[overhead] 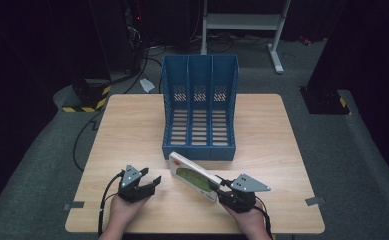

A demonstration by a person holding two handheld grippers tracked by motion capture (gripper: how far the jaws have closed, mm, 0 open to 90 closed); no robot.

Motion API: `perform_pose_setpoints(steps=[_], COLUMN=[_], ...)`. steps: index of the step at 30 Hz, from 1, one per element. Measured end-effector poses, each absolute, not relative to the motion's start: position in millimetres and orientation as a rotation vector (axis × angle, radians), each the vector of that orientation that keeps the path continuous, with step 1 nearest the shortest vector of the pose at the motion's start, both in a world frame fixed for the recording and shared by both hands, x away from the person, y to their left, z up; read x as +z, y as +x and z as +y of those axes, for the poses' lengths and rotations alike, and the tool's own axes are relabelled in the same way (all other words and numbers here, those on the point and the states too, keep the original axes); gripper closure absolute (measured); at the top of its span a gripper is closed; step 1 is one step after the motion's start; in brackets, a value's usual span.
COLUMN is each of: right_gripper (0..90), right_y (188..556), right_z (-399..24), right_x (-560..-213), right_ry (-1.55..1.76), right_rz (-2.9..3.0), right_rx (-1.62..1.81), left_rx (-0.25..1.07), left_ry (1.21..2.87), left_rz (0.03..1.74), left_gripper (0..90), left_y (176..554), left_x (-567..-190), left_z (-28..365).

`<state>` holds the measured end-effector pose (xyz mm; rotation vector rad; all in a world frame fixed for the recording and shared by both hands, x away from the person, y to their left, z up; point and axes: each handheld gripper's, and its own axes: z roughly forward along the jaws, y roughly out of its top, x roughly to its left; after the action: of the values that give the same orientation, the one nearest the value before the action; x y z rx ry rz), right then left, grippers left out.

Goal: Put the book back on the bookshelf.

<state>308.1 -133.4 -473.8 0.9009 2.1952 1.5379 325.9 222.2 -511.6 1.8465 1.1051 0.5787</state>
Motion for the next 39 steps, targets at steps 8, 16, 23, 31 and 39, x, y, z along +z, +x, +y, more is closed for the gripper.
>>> perform_pose_setpoints(steps=[8,16,23,31,39], right_gripper=[73.8,67.8,59.3,55.9,59.1], right_y=[300,299,300,309,323], right_z=[-126,-120,-113,-100,-94], right_x=[-472,-470,-463,-452,-445], right_ry=[0.834,0.83,0.859,0.908,0.917], right_rz=[2.199,2.192,2.209,2.281,2.382], right_rx=[1.526,1.495,1.471,1.362,1.336], left_rx=[0.689,0.648,0.628,0.634,0.623], left_ry=[1.899,1.911,1.92,1.925,1.932], left_rz=[1.305,1.344,1.347,1.344,1.342], left_gripper=[37.9,35.7,35.2,35.0,35.5], left_y=[341,343,343,343,343], left_x=[-526,-527,-527,-528,-528], left_z=[247,249,249,248,248])
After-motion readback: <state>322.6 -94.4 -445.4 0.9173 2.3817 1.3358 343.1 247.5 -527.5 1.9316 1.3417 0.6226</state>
